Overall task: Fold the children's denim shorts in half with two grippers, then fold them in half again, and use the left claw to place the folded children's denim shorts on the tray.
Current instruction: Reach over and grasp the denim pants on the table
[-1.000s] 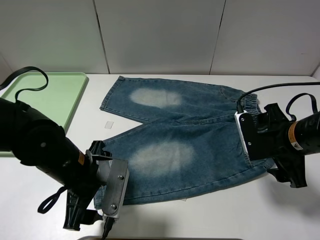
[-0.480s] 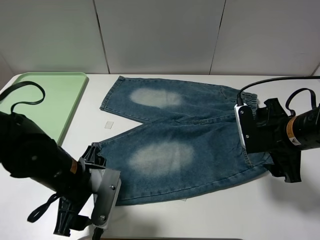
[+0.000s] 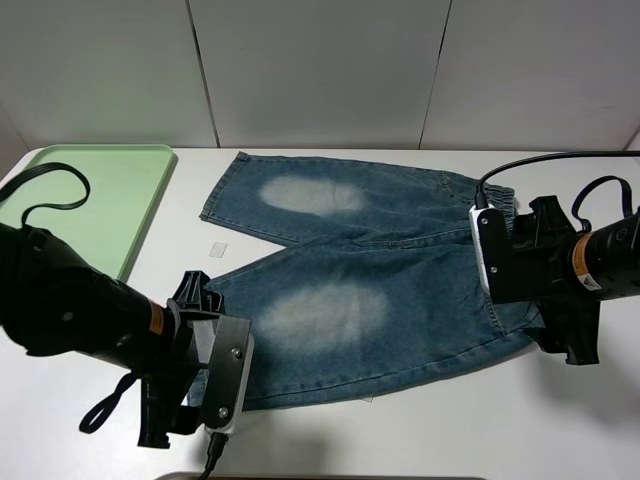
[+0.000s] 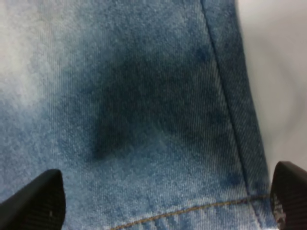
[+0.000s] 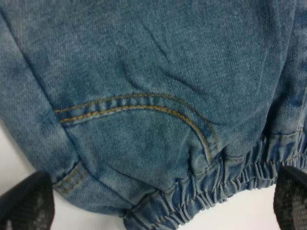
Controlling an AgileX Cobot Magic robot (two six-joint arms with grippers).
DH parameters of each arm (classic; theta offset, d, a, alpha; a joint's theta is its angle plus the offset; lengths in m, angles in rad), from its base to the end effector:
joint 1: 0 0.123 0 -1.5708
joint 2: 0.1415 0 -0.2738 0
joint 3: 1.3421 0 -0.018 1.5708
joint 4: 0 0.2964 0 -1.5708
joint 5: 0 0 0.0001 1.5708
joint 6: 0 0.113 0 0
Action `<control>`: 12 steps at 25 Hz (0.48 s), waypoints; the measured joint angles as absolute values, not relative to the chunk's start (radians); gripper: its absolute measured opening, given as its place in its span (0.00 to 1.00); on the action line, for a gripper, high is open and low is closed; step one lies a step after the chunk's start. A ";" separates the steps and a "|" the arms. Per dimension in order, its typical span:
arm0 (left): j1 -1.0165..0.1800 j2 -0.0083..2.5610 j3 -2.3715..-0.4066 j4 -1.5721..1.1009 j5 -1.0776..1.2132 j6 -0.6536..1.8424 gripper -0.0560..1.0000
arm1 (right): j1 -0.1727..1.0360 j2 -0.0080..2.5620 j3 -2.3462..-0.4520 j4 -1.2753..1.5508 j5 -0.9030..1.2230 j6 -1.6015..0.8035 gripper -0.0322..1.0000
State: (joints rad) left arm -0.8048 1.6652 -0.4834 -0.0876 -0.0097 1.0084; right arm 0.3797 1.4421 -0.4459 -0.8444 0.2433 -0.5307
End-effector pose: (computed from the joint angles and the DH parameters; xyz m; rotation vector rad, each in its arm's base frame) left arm 0.1862 -0.1935 0.0341 2.0177 1.7277 0.0393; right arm 0.2425 0.0748 0.0764 -2.0490 1.8114 -0.5466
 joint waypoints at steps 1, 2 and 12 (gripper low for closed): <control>-0.805 1.665 -0.483 -0.088 -0.008 1.011 0.85 | 0.380 1.442 -0.446 -0.843 0.243 -0.527 0.70; -0.804 1.665 -0.483 -0.088 0.000 1.014 0.85 | 0.380 1.442 -0.446 -0.843 0.243 -0.523 0.70; -0.804 1.698 -0.483 -0.088 0.030 1.019 0.85 | 0.380 1.442 -0.446 -0.841 0.233 -0.520 0.70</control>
State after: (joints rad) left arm -0.8037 1.6983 -0.4834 -0.0876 0.0301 1.0186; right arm 0.3797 1.4421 -0.4459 -0.8409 0.2332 -0.5204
